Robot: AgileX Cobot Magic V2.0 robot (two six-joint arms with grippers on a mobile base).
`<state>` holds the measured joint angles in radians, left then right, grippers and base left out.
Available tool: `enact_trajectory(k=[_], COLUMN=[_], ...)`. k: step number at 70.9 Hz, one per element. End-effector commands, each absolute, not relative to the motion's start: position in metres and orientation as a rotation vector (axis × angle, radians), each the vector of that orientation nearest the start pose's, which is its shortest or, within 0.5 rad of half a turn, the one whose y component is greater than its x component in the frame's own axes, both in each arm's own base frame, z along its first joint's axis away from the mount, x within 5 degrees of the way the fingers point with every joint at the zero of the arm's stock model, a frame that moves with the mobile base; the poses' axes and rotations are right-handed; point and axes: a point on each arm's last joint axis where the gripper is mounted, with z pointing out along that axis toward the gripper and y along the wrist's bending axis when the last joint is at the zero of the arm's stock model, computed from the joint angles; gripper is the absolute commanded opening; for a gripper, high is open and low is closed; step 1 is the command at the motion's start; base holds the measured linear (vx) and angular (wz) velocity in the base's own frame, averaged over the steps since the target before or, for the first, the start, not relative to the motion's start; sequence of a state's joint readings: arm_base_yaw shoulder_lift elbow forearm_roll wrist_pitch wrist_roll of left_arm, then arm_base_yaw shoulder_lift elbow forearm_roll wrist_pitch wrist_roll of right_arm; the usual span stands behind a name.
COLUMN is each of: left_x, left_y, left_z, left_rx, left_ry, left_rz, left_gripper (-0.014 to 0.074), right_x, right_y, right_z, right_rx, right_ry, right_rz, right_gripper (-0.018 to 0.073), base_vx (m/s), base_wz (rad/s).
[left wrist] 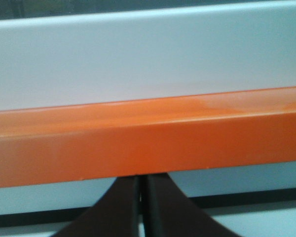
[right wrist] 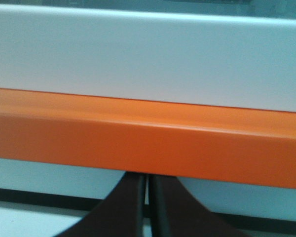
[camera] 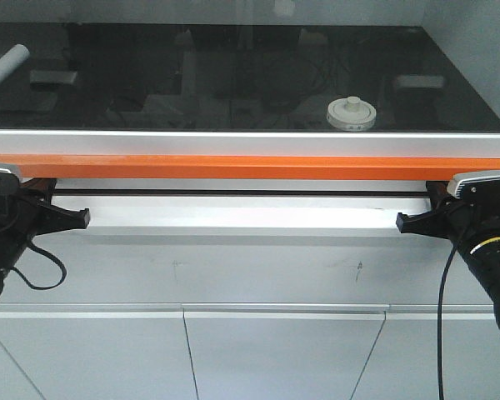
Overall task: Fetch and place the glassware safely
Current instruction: 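Hook both grippers under the orange handle bar, then lift the sash upward with both grippers to open the hood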
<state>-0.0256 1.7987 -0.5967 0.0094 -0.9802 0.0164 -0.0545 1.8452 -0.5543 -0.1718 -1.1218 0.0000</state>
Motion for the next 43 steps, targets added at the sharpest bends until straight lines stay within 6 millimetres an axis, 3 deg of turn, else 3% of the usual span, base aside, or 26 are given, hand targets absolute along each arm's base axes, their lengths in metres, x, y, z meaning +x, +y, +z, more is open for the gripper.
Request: enact_trajectory(k=[1,21,43], left_x=[0.332,0.338,0.331], left_y=[-0.009,-0.009,-0.009], left_z=[0.206,0.234,0.259], left_rx=[0.030,0.029,0.028], left_ry=[1.474,1.424,1.377], left_rz=[-0.010,-0.010,-0.010], left_gripper=[-0.0007,-0.0007,-0.0007], right_x=[0.321,0.329,0.325], right_y=[-0.003,-0.002,-0.002], right_z=[0.186,0.205,0.228], right_rx=[-0.133,-0.159,-0.162], right_ry=[1.462,1.441,1.391], right_rz=[0.023,0.014,0.007], right_gripper=[-0.0001,-0.0001,-0.0001], base_vx=[0.00,0.00,0.00], base_wz=[0.00,0.00,0.00])
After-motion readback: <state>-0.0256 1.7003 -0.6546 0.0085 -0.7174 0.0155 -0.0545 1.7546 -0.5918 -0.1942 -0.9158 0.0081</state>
